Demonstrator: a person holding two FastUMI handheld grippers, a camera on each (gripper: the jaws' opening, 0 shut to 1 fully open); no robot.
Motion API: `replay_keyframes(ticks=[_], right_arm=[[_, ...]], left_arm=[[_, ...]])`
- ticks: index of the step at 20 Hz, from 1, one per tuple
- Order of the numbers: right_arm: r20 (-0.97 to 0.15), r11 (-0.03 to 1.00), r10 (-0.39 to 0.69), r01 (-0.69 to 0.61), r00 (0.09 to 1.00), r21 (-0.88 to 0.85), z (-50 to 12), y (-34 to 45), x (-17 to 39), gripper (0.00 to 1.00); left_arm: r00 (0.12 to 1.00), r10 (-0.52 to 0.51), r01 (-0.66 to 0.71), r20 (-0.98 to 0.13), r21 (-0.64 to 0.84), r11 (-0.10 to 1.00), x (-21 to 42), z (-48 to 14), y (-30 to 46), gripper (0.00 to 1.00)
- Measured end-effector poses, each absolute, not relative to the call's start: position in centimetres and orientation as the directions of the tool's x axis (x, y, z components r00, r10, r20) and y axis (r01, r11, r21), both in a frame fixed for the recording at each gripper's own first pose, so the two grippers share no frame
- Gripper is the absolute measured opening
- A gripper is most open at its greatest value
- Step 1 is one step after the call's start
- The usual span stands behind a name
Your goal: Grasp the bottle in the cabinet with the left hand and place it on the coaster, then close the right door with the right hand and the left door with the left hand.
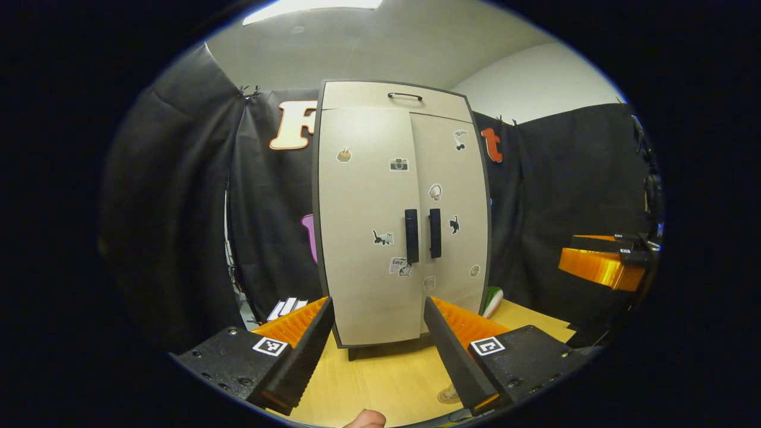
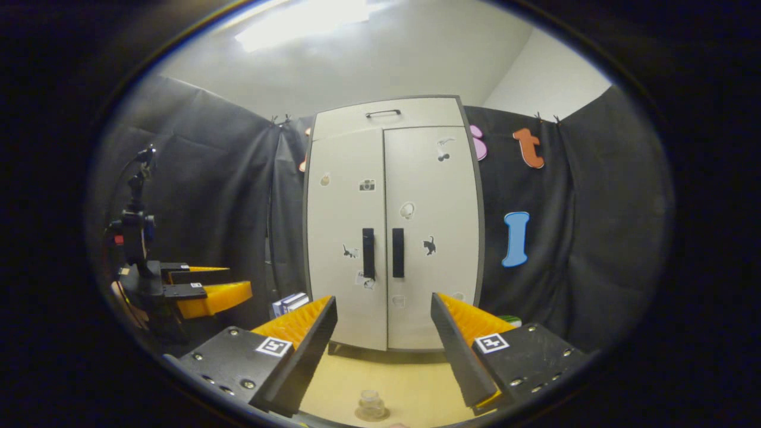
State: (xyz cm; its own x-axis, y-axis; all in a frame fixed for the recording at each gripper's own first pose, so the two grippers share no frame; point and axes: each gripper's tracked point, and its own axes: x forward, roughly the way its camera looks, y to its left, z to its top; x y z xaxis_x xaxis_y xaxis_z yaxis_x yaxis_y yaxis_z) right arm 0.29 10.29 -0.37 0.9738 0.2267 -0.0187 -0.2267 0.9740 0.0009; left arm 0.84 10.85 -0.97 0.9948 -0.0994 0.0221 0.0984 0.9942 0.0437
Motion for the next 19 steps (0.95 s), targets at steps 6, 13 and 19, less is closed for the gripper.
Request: replay_keyframes(ticks=[6, 13, 19], right_arm=[[-0.024, 0.973, 0.227, -0.228, 0.974, -0.044, -0.5, 10.7, -0.7, 0.96], [-0.05, 0.971, 0.233, -0.236, 0.971, -0.045, -1.6, 11.5, -1.2, 0.96], [-0.034, 0.97, 0.23, -0.232, 0.972, -0.07, -1.9, 11.8, -2.0, 0.94]], left_arm=[[0.994, -0.11, 0.109, 0.027, 0.037, 0.993, 1.0, -0.9, 10.7, 0.96], [0.995, -0.1, 0.099, -0.009, -0.008, 0.995, 0.9, -2.4, 10.9, 0.96], [0.996, -0.093, 0.093, 0.0, -0.018, 0.996, 0.9, -2.3, 11.1, 0.96]])
